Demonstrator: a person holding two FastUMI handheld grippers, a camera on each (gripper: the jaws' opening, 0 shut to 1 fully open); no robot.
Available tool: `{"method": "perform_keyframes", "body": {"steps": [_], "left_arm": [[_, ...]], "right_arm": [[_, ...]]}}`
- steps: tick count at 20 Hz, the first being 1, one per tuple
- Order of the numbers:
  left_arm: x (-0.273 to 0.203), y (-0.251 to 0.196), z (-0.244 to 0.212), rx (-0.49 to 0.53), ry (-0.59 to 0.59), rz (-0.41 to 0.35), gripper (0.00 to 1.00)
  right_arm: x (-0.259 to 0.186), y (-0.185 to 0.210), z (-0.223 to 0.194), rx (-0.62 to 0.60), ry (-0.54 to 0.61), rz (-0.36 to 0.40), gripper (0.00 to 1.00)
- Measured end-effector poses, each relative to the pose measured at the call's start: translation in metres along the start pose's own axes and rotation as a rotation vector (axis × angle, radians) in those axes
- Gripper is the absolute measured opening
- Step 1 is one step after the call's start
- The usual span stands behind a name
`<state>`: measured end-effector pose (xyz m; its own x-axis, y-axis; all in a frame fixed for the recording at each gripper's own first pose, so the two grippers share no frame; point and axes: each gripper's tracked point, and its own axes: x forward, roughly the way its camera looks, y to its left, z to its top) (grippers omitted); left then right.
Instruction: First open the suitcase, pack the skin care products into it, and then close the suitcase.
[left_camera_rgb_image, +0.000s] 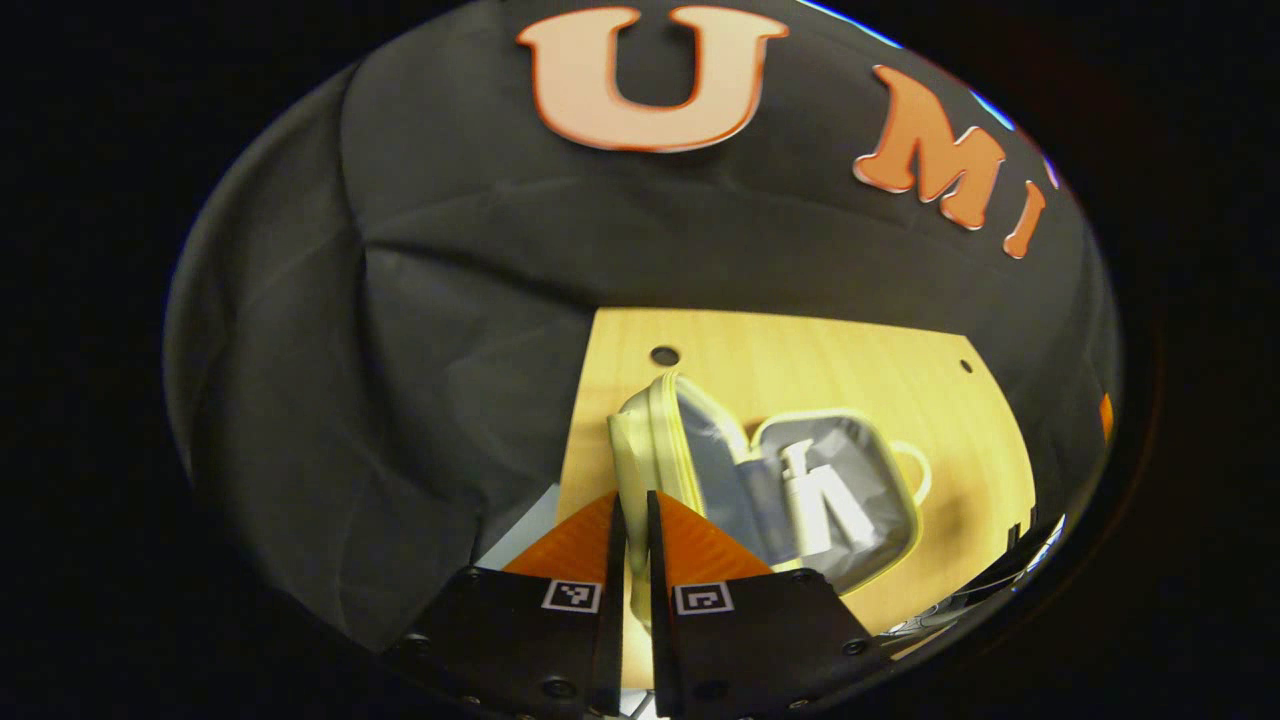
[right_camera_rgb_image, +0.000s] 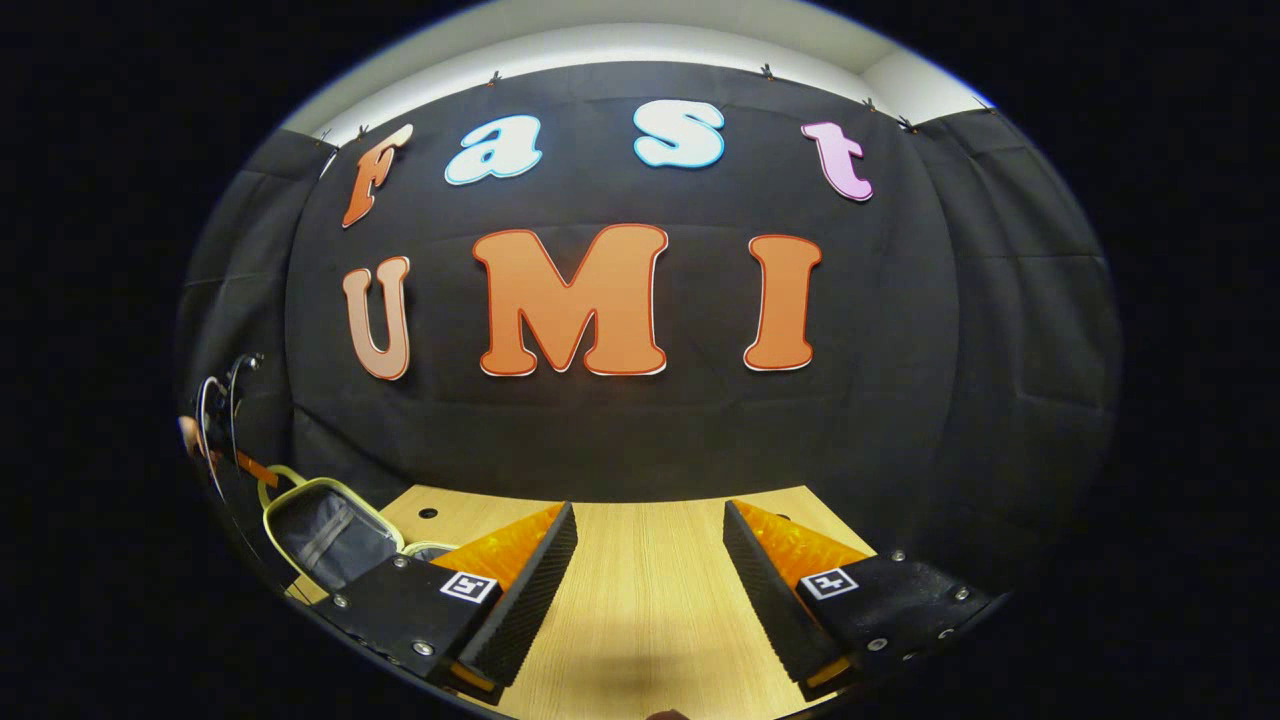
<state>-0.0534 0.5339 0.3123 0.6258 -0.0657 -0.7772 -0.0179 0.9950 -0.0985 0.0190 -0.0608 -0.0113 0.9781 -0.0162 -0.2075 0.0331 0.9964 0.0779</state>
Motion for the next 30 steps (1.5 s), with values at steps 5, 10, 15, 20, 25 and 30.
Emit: {"method": "perform_keyframes", "body": {"steps": [5, 10, 15, 20, 25, 30], "left_arm": [[-0.019, -0.108, 0.036, 0.103, -0.051, -0.048, 0.13], [-0.005, -0.205, 0.041, 0.134, -0.030, -0.142, 0.13], [0.018, -0.286, 0.020, 0.132, -0.009, -0.241, 0.13], [0.053, -0.347, -0.014, 0.164, 0.068, -0.298, 0.13], [0.088, -0.393, -0.058, 0.206, 0.138, -0.301, 0.13], [0.097, -0.402, -0.092, 0.294, 0.179, -0.273, 0.30]], "right_arm": [[0.007, -0.023, -0.003, -0.006, -0.002, 0.028, 0.95], [0.010, -0.051, -0.007, -0.005, -0.003, 0.030, 0.95], [0.010, -0.071, -0.010, -0.002, -0.001, 0.027, 0.95], [0.008, -0.080, -0.020, -0.004, 0.001, 0.023, 0.95], [0.007, -0.087, -0.025, 0.004, 0.005, 0.019, 0.95], [0.001, -0.092, -0.033, 0.008, 0.010, 0.011, 0.95]]}}
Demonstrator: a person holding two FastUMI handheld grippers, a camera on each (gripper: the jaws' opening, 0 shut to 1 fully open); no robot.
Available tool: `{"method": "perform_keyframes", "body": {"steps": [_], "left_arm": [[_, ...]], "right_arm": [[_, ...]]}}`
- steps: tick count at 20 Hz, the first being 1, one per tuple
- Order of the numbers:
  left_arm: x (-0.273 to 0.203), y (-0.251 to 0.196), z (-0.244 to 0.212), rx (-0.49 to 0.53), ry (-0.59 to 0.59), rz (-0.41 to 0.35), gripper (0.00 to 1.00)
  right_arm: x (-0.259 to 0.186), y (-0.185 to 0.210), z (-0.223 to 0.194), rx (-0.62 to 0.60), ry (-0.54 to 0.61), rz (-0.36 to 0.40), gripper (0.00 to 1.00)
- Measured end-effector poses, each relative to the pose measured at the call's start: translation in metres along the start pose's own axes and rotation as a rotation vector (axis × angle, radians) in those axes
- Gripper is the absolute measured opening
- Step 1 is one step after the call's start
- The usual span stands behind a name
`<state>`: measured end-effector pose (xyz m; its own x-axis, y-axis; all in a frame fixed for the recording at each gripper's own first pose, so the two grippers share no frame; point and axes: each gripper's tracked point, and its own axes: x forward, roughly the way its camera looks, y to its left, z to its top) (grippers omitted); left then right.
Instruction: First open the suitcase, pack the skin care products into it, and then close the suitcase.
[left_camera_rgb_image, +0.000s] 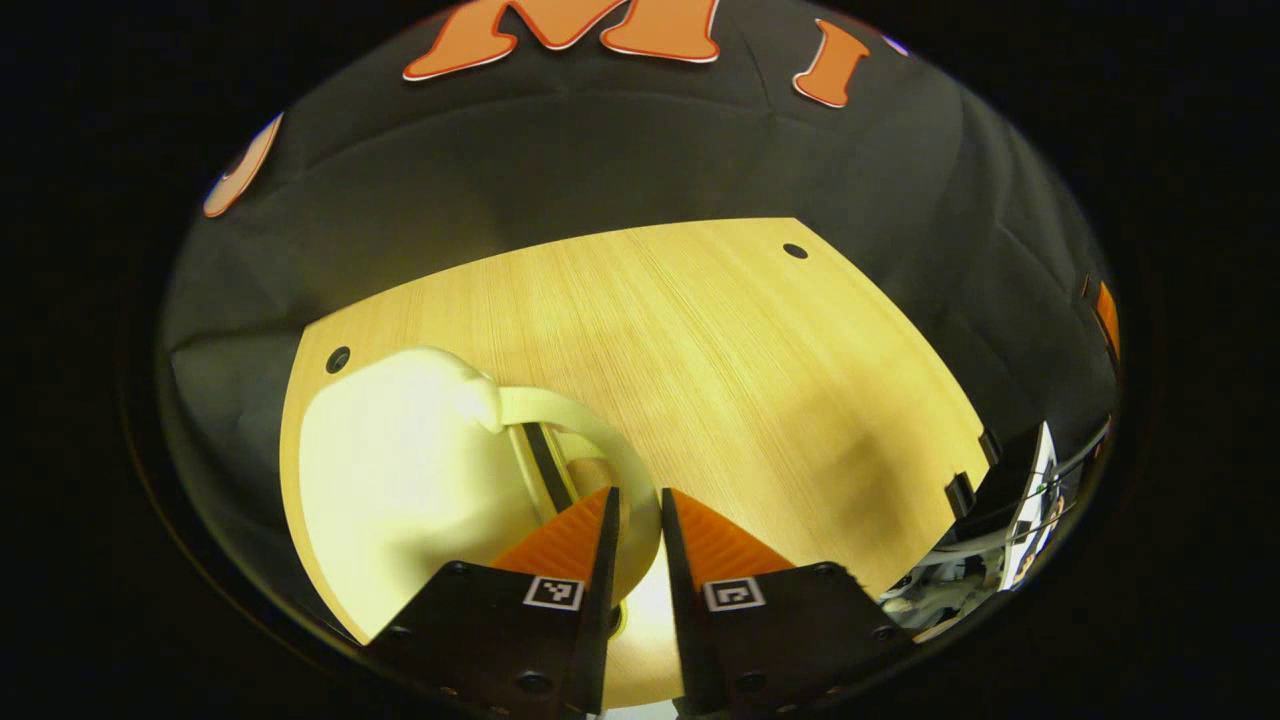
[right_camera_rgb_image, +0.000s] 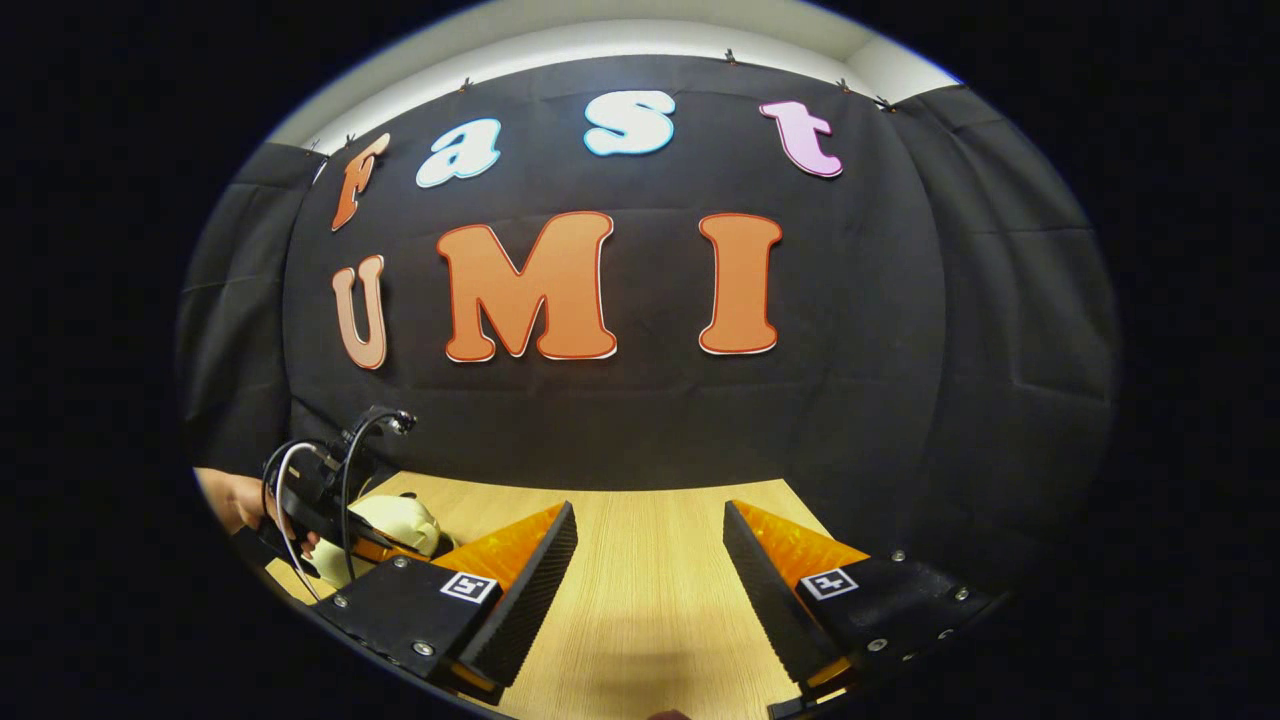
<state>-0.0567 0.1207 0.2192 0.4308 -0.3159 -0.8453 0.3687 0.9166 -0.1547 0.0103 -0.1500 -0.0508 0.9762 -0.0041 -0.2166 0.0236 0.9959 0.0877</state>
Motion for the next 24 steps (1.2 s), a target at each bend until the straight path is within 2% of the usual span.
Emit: {"method": "perform_keyframes", "body": {"steps": [2, 4, 5, 6, 7, 8, 9, 11, 14, 18, 21, 22, 24], "left_arm": [[-0.010, -0.002, 0.002, 0.016, -0.021, 0.030, 0.39], [-0.031, -0.002, 0.011, 0.016, -0.078, 0.032, 0.56], [-0.044, -0.008, 0.018, 0.019, -0.119, 0.028, 0.60], [-0.060, -0.011, 0.027, 0.028, -0.180, 0.039, 0.77], [-0.076, -0.013, 0.041, 0.035, -0.255, 0.058, 0.77], [-0.094, -0.020, 0.056, 0.040, -0.336, 0.073, 0.89], [-0.112, -0.027, 0.071, 0.039, -0.423, 0.092, 0.94], [-0.146, -0.045, 0.093, 0.027, -0.579, 0.127, 0.97], [-0.193, -0.057, 0.112, -0.011, -0.762, 0.155, 0.96], [-0.242, -0.066, 0.116, 0.000, -0.965, 0.202, 0.96], [-0.251, -0.077, 0.119, 0.007, -1.016, 0.232, 0.94], [-0.251, -0.078, 0.114, -0.012, -1.018, 0.241, 0.94], [-0.249, -0.080, 0.109, -0.042, -1.047, 0.244, 0.96]], "right_arm": [[-0.001, 0.006, -0.003, -0.006, 0.001, 0.009, 0.95], [0.000, 0.011, -0.003, -0.008, -0.002, 0.019, 0.95], [0.002, 0.014, -0.002, -0.007, -0.006, 0.022, 0.95], [0.003, 0.017, 0.000, -0.003, -0.012, 0.025, 0.95], [0.004, 0.020, 0.002, 0.001, -0.021, 0.023, 0.95], [0.004, 0.022, 0.005, 0.005, -0.032, 0.018, 0.95], [0.005, 0.022, 0.011, 0.006, -0.049, 0.009, 0.95], [0.003, 0.024, 0.022, 0.008, -0.096, -0.010, 0.95], [0.001, 0.031, 0.036, 0.014, -0.153, -0.015, 0.95], [-0.004, 0.043, 0.040, -0.019, -0.203, -0.003, 0.95], [-0.004, 0.042, 0.041, -0.047, -0.214, -0.006, 0.95], [-0.006, 0.042, 0.041, -0.050, -0.222, -0.003, 0.89], [-0.009, 0.041, 0.044, -0.051, -0.246, -0.008, 0.89]]}}
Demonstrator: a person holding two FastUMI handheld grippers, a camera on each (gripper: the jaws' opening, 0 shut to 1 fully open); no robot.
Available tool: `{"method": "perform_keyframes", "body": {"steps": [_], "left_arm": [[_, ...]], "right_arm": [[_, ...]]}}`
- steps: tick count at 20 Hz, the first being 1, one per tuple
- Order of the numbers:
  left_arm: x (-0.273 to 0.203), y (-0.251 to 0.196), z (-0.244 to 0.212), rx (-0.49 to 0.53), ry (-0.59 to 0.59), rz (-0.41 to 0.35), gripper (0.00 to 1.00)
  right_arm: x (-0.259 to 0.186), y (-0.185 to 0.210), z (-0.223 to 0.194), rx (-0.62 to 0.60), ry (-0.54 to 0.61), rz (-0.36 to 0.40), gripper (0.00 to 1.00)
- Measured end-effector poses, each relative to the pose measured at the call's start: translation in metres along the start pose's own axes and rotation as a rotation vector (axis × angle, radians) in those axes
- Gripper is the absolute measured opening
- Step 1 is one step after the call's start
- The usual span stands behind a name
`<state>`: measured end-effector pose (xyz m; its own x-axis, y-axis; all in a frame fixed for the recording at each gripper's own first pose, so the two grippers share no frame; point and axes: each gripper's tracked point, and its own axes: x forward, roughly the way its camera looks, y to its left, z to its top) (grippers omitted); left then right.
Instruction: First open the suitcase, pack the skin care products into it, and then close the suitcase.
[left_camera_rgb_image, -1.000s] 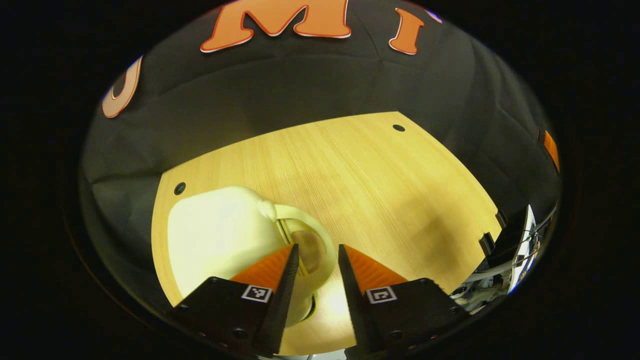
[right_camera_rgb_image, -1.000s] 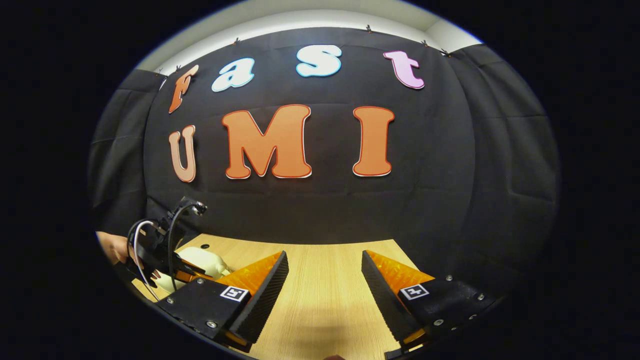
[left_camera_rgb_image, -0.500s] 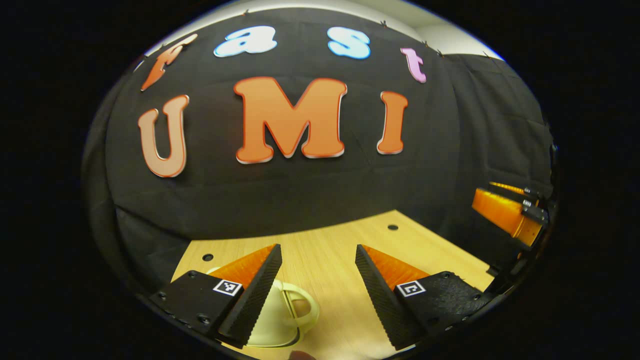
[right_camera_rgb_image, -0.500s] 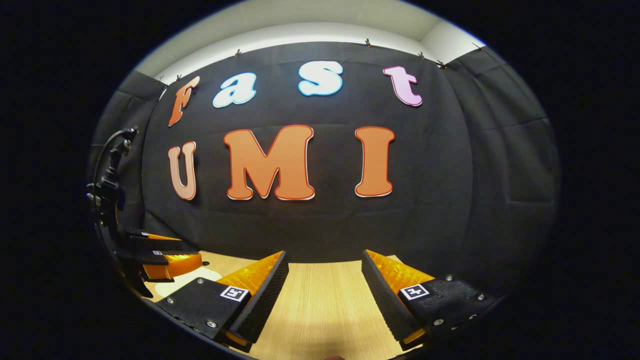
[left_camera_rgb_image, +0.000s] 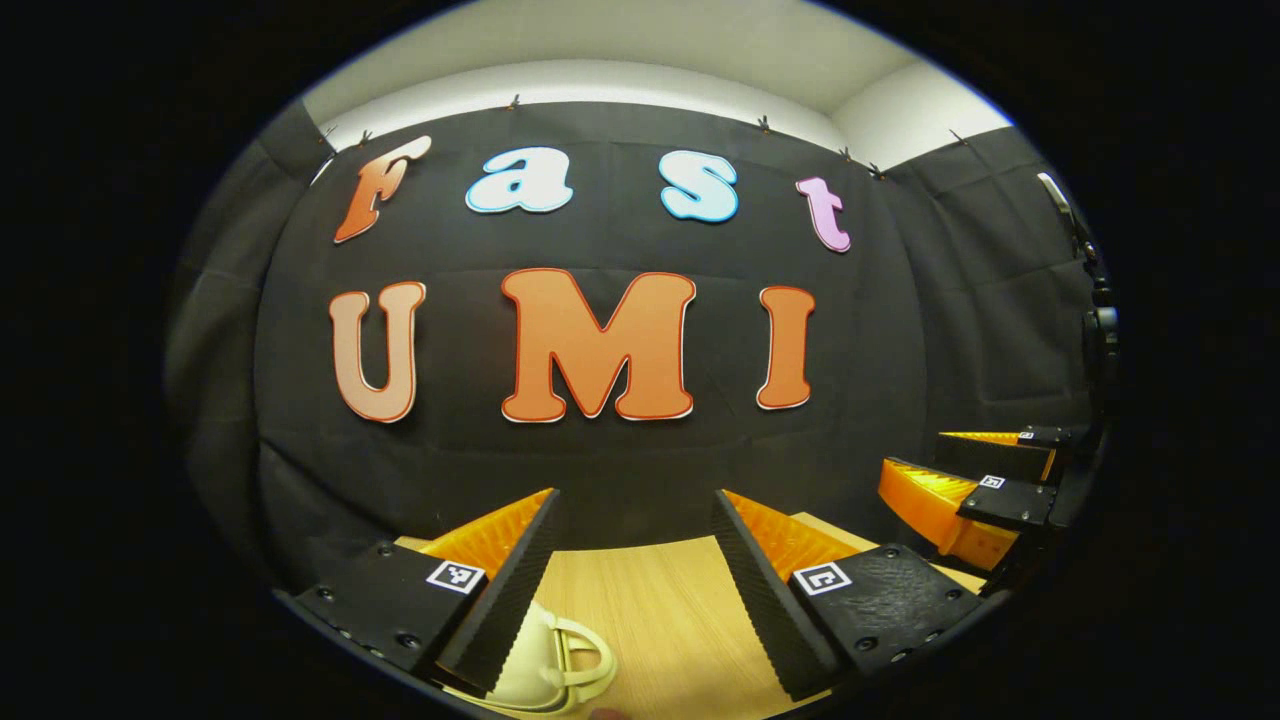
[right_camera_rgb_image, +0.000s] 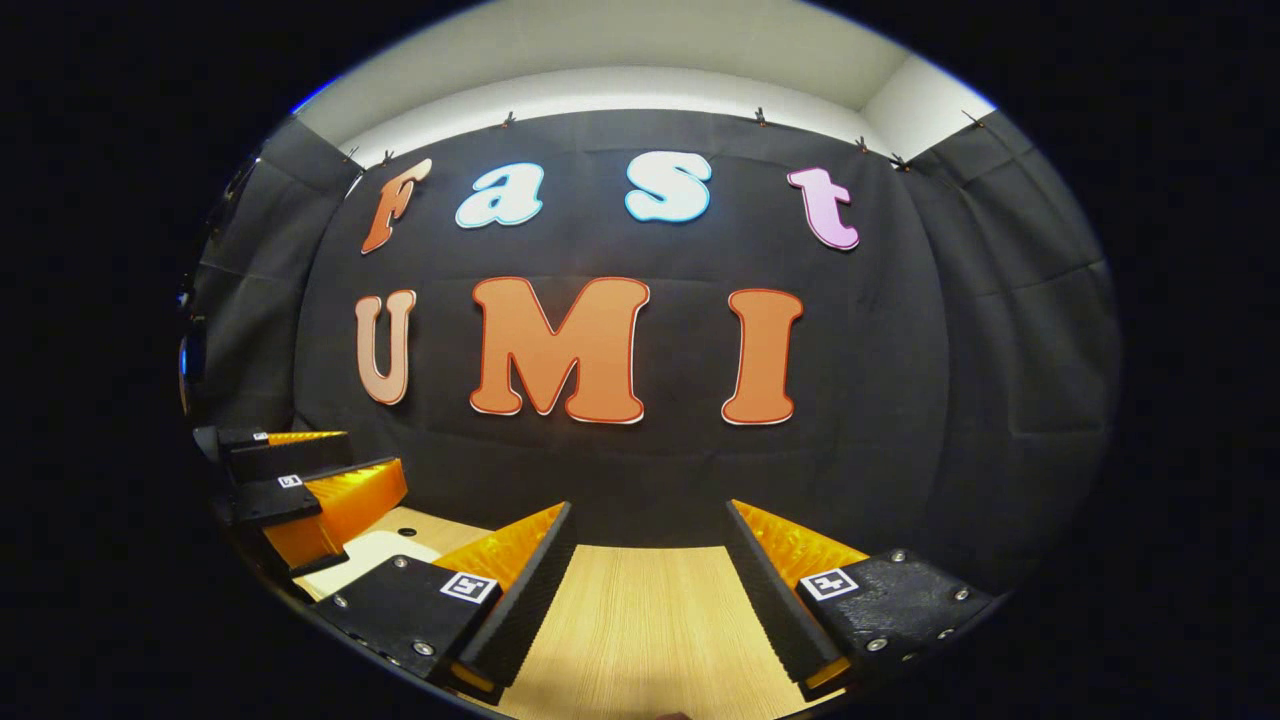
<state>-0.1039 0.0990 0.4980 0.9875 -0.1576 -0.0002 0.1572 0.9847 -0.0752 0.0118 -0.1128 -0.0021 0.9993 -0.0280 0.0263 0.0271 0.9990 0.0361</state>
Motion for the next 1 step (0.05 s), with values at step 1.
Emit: {"method": "perform_keyframes", "body": {"steps": [1], "left_arm": [[-0.0068, 0.0001, -0.0025, 0.004, -0.016, 0.011, 0.96]], "right_arm": [[0.0000, -0.0009, 0.0004, -0.006, -0.010, -0.010, 0.89]]}}
